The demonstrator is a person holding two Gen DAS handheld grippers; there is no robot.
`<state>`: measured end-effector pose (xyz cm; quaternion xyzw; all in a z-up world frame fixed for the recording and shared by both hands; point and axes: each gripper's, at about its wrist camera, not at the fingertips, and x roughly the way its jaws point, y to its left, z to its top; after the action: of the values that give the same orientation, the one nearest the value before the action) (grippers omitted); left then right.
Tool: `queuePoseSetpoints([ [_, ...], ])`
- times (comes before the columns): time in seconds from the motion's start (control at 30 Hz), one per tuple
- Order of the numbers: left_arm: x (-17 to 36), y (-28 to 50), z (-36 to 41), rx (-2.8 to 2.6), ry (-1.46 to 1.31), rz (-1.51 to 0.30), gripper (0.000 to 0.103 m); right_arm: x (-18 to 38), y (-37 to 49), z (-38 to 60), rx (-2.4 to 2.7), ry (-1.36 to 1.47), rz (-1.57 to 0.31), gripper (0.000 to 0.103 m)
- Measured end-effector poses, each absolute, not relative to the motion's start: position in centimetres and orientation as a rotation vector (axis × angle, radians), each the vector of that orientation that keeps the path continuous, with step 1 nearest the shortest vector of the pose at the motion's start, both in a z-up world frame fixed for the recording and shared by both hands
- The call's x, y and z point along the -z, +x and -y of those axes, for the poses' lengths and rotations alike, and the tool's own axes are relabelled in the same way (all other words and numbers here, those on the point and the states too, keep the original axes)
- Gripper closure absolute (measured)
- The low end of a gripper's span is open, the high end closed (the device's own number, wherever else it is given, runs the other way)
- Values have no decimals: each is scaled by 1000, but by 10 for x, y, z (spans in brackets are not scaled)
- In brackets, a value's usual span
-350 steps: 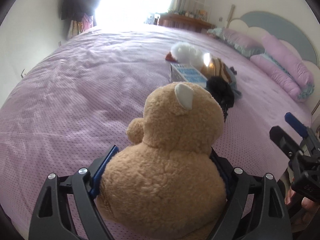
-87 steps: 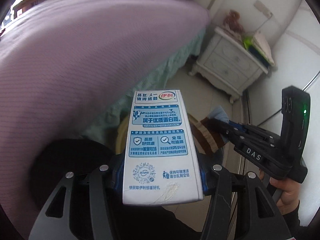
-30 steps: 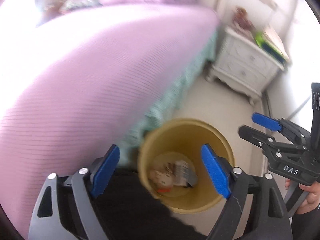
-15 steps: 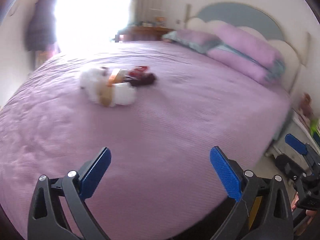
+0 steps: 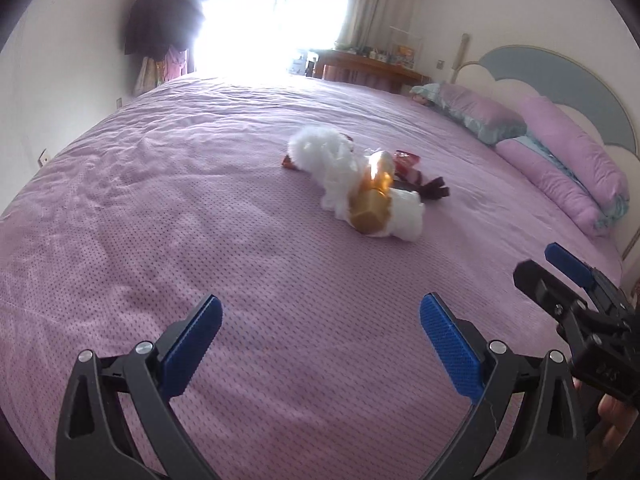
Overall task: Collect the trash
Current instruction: 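Grasp a white tissue with the right tool while the left tool grasps another tissue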
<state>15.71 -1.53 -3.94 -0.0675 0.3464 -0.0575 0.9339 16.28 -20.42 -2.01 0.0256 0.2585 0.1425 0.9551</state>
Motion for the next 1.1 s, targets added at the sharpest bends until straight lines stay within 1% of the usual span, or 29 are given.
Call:
queuePoseSetpoints([
  [0.2, 49, 189, 7, 118, -146, -735, 4, 26, 206, 193, -332, 87, -562, 13],
  [0.3, 54, 201, 4, 118, -155, -745, 4, 33, 232, 183, -358, 87, -598, 20],
  [0.37, 57, 208, 2, 113, -162, -751, 4, 39, 247, 180, -373, 98, -625, 29],
  [0.43, 60, 213, -1, 118, -176, -753, 4, 46, 261, 180, -360, 115, -645, 33],
  [0.5, 61, 219, -3, 119, -186, -757, 4, 51, 274, 180, -365, 138, -672, 34],
  [0.53, 62, 222, -3, 116, -182, -762, 4, 54, 280, 180, -380, 158, -690, 38],
  [0.6, 64, 227, -1, 117, -171, -764, 4, 58, 285, 180, -400, 169, -715, 42],
  [0.63, 64, 228, -1, 117, -167, -765, 4, 59, 287, 180, -398, 169, -726, 50],
  [0.67, 64, 230, 0, 114, -163, -766, 4, 61, 289, 180, -394, 169, -739, 64],
  [0.7, 64, 231, 1, 117, -162, -765, 4, 64, 291, 182, -391, 184, -750, 72],
  [0.73, 64, 232, 2, 119, -160, -766, 4, 66, 291, 185, -400, 205, -757, 83],
  [0.77, 64, 235, 1, 116, -160, -767, 4, 66, 291, 187, -411, 219, -760, 89],
  [0.8, 64, 236, 1, 113, -160, -766, 4, 66, 289, 188, -415, 221, -754, 90],
  [0.83, 63, 238, 2, 114, -160, -766, 4, 64, 286, 188, -411, 209, -743, 93],
  [1.1, 53, 264, 8, 153, -204, -768, 4, 34, 251, 209, -373, 160, -611, 93],
])
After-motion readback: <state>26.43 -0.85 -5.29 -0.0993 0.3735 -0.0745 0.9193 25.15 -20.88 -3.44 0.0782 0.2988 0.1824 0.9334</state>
